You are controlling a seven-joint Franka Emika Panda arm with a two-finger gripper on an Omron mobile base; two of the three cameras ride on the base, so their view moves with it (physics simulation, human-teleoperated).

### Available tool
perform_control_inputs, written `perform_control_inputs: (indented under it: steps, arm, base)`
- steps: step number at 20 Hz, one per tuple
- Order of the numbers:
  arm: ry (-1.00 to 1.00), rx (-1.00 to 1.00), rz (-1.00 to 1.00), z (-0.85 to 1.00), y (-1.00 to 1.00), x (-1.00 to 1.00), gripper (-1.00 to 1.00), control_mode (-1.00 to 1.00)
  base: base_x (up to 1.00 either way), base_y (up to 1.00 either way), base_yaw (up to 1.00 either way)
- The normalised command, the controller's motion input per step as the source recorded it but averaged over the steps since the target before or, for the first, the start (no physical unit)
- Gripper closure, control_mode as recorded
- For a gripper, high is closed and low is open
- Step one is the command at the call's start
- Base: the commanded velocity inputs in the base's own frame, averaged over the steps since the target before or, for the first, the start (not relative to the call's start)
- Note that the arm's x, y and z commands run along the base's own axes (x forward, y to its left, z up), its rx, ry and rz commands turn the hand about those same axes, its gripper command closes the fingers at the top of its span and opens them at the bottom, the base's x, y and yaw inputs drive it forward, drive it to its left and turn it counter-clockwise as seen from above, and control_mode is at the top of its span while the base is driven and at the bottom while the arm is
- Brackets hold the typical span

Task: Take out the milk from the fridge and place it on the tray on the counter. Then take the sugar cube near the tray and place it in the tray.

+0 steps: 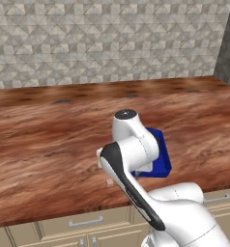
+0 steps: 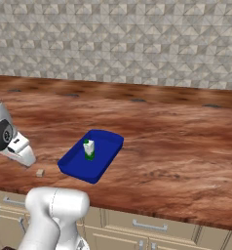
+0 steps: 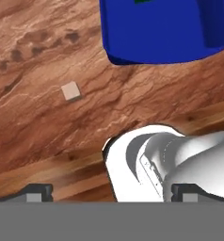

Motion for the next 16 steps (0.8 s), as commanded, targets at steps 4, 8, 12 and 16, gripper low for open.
perform_control_inputs:
  steps: [4,8,12,16]
  arm:
    - [-0.02,0.00,0.34,-0.37,0.00,0.00,-1.00,-1.00]
    - [-0.02,0.01,0.29,-0.29,0.00,0.00,-1.00,-1.00]
    - [0.00,0.01,0.13,-0.21,0.00,0.05,-1.00,-1.00]
    - [-0.03,0.00,0.02,-0.12,0.00,0.08,-1.00,-1.00]
  base:
    - [0.00,0.00,0.00]
    - [0.00,0.00,0.00]
    - [0.00,0.00,0.00]
    - [0.00,0.00,0.00]
